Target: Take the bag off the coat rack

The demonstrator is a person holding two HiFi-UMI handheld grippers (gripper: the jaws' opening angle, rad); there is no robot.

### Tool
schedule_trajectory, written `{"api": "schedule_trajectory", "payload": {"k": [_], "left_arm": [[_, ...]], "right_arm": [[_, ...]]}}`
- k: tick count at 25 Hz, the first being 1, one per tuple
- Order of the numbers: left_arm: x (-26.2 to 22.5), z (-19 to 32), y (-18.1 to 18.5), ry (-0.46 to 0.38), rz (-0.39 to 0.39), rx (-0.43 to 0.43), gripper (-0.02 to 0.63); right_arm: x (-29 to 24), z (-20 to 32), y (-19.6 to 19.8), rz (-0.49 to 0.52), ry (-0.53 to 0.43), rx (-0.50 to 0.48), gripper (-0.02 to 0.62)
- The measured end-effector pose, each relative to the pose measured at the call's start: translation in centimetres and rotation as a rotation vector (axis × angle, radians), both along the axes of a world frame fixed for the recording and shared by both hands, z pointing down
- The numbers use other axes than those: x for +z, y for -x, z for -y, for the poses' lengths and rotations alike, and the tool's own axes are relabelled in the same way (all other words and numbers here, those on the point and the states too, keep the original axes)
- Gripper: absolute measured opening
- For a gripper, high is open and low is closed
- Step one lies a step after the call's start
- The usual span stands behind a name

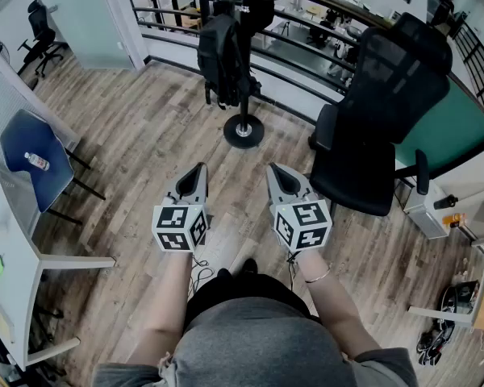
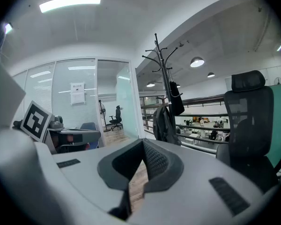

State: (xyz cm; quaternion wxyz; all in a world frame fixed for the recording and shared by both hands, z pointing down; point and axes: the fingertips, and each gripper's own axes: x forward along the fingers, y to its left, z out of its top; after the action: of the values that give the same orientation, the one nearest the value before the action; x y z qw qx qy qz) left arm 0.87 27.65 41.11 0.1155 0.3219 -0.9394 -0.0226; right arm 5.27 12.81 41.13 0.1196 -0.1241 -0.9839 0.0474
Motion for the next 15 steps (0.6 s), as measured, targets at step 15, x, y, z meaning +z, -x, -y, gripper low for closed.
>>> {"api": "schedule_trajectory", "payload": {"k": [15], "left_arm": [[1.7,1.5,0.5,-0.02,-0.059,-0.026,0.057]], "right_arm": [[2.0,1.6,0.8,-0.031,0.02,-0.018,0.06]]}}
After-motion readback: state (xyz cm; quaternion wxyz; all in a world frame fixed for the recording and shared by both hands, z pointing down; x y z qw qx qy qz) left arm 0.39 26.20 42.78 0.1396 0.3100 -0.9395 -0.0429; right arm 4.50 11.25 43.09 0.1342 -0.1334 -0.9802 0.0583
